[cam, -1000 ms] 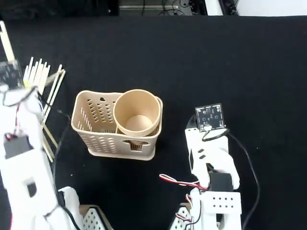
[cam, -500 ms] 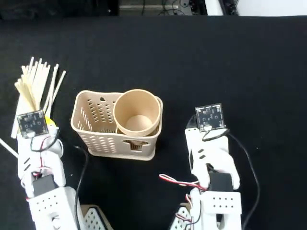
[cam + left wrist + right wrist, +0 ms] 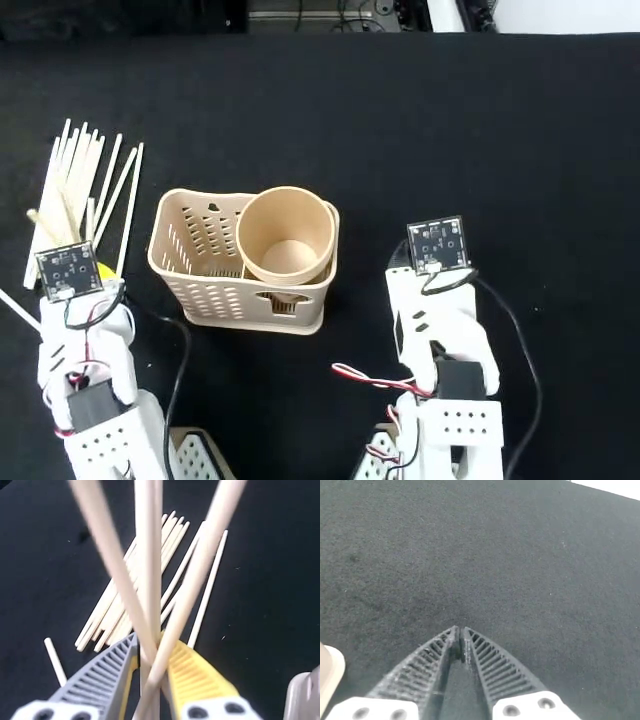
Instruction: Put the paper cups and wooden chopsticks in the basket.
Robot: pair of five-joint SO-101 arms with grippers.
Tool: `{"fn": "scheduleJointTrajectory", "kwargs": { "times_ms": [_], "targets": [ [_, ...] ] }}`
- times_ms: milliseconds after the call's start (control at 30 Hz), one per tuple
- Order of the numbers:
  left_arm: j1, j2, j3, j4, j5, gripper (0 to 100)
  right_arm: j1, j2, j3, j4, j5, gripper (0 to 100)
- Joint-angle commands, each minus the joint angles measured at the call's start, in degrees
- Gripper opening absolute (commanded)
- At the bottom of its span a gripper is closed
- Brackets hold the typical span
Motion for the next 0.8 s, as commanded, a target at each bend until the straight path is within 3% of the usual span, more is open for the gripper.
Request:
{"fn": "scheduleJointTrajectory", "kwargs": {
  "times_ms": [0, 133, 200, 267, 767],
  "targets": [
    [-1.71, 0.09, 0.66, 3.25, 0.53, 7, -0.88, -0.4, -0.13, -0.97, 0.53, 1.4],
    [-2.33, 0.09, 0.13, 5.19, 1.49, 21, -0.88, -0.4, -0.13, -0.97, 0.53, 1.4],
    [-2.51, 0.09, -0.22, 5.1, 1.76, 16, -0.88, -0.4, -0.13, -0.97, 0.53, 1.4],
    [-2.59, 0.09, -0.84, 4.75, 1.67, 2, -0.88, -0.4, -0.13, -0.97, 0.53, 1.4],
    [-4.35, 0.09, -4.88, 4.84, 4.57, 3, -0.88, -0.4, -0.13, -0.97, 0.53, 1.4]
  ]
}}
